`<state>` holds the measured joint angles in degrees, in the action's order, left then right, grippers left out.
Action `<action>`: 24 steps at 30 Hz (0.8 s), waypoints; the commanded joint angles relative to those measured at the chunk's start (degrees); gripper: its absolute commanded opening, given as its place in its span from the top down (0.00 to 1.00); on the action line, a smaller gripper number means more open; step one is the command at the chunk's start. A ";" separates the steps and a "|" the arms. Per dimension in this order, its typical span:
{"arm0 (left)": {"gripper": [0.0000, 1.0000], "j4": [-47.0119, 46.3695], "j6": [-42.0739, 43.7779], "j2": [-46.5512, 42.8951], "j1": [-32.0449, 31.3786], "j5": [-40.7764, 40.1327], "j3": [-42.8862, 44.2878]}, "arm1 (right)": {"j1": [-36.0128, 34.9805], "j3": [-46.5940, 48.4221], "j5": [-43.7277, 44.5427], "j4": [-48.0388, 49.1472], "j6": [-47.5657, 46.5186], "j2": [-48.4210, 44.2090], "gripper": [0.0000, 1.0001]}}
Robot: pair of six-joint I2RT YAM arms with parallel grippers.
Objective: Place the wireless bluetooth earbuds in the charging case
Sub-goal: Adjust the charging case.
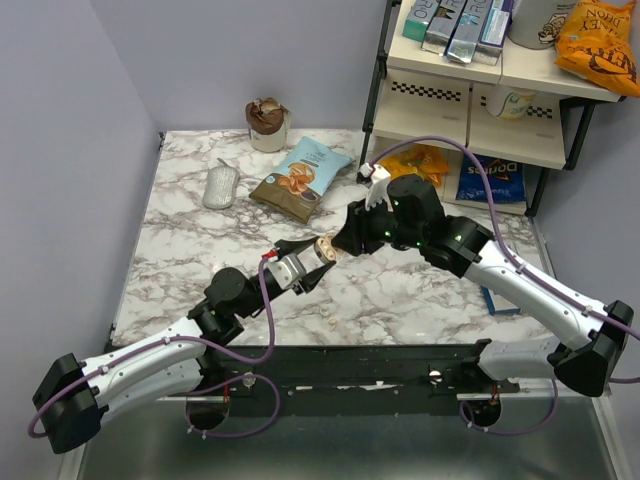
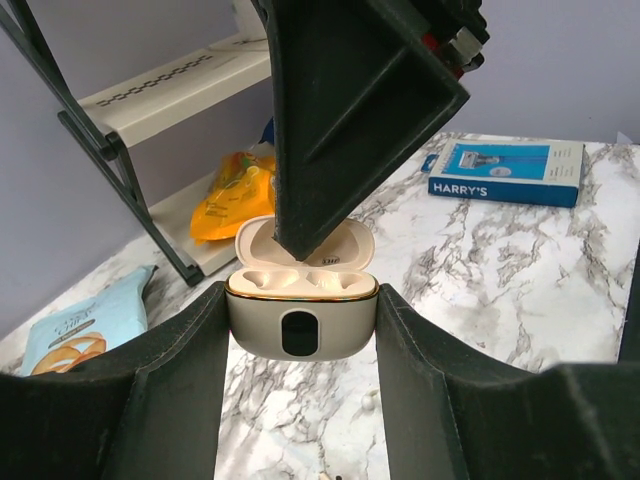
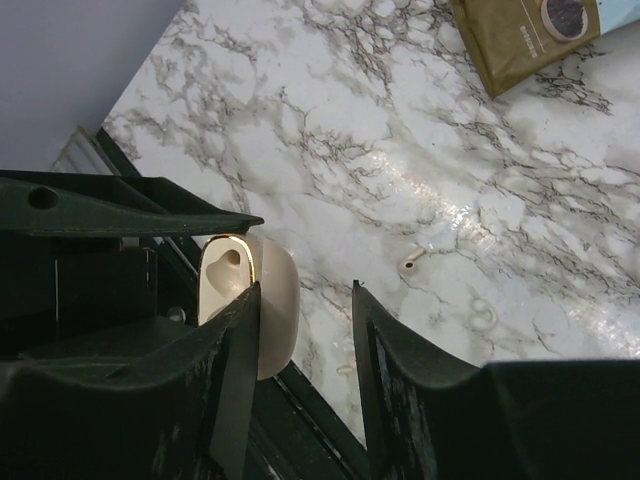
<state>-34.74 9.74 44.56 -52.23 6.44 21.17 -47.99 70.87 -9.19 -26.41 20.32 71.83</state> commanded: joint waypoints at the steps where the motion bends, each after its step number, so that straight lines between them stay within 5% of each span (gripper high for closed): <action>1: 1.00 -2.61 -0.33 -0.61 -0.33 -0.11 1.42 | 0.17 1.11 -1.35 0.13 -0.71 1.20 0.59; 8: 1.00 -2.79 -0.42 0.44 -0.33 -0.55 2.03 | 0.17 0.67 -1.44 -0.04 -1.50 0.68 0.71; 11: 0.99 -0.95 -1.03 1.23 -0.33 -2.04 2.82 | 0.17 0.85 -1.18 -0.57 -2.12 0.07 0.84; 12: 0.90 -0.33 -1.21 1.41 -0.33 -2.48 3.61 | 0.17 0.93 -0.66 -0.92 -2.38 -0.11 0.97; 13: 0.85 1.33 -1.73 1.93 -0.33 -2.74 4.05 | 0.09 1.20 -0.30 -1.18 -3.00 -0.29 0.99; 20: 0.37 3.98 -4.20 2.55 -0.33 -5.91 5.20 | 0.00 4.09 0.49 -4.08 -8.09 -2.75 0.99; 22: 0.05 4.07 -4.46 2.21 -0.33 -8.36 5.11 | 0.09 4.97 0.67 -5.22 -9.06 -3.54 0.99; 24: 0.01 4.07 -4.73 2.03 -0.33 -10.20 5.11 | 0.00 6.12 0.14 -6.36 -10.55 -3.89 0.99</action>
<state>-31.31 6.37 47.16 -52.62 2.48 25.19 -47.90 73.25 -8.99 -29.15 14.28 70.76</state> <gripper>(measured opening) 0.909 0.035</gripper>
